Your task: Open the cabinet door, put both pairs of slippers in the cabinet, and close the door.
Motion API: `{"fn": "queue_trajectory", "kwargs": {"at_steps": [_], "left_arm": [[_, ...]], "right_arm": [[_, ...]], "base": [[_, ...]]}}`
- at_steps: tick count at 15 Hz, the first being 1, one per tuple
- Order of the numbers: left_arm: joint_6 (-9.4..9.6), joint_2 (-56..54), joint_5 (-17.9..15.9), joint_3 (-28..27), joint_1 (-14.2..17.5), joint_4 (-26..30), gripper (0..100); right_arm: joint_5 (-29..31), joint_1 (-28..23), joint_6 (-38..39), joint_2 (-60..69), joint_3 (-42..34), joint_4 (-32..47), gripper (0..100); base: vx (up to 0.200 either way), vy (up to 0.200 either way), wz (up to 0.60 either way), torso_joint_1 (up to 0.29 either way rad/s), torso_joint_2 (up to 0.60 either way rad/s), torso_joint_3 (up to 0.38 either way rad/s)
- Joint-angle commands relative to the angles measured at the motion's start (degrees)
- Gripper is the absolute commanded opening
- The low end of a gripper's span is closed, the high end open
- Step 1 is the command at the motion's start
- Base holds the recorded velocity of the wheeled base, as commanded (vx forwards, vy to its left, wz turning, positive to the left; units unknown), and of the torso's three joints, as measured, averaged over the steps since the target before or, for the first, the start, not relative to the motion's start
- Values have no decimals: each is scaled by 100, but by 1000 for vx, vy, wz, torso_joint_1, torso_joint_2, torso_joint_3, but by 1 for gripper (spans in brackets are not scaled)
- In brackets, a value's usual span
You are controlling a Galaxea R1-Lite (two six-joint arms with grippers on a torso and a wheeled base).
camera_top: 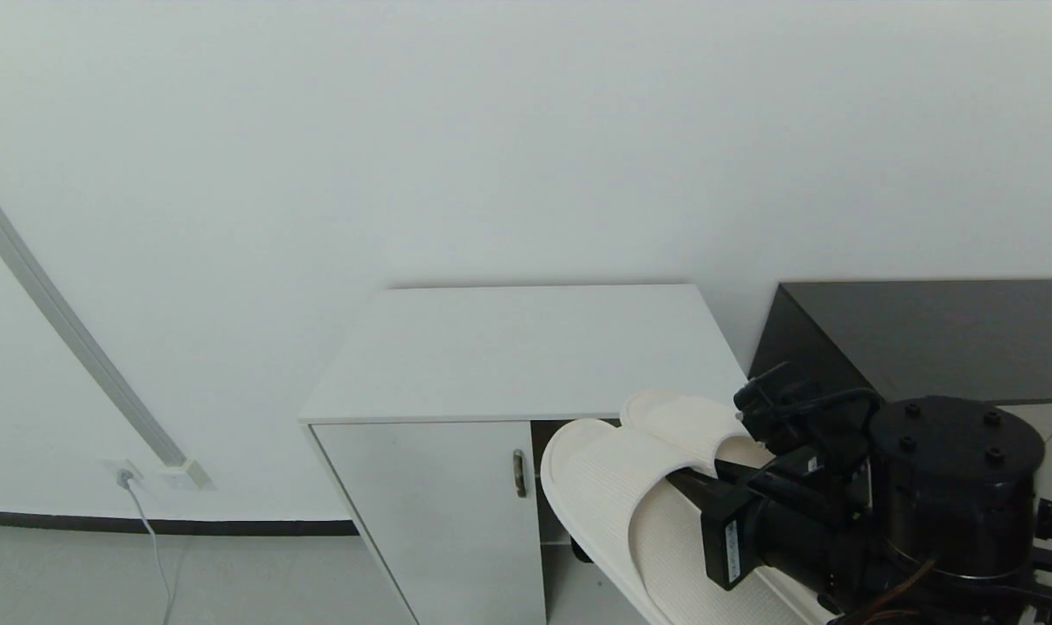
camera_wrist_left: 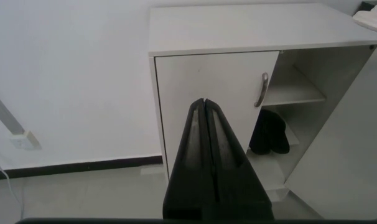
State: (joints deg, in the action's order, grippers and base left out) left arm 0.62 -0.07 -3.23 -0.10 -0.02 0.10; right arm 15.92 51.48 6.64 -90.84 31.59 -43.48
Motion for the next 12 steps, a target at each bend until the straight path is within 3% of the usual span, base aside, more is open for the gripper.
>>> {"fn": "queue_trajectory", "kwargs": {"at_steps": [1, 9, 12], "left_arm": [[-1, 7, -2, 1, 2, -1, 0], [-1, 7, -2, 1, 2, -1, 0], [-1, 7, -2, 1, 11, -1, 0]], "right_arm": [[-1, 2, 4, -12, -3, -2, 0], [-1, 2, -5, -12, -38, -2, 0], [-10, 20, -5, -12, -74, -2, 0]], "base": [[0, 0, 0, 0, 0, 0], [0, 0, 0, 0, 0, 0], [0, 0, 0, -119, 251, 141]]}}
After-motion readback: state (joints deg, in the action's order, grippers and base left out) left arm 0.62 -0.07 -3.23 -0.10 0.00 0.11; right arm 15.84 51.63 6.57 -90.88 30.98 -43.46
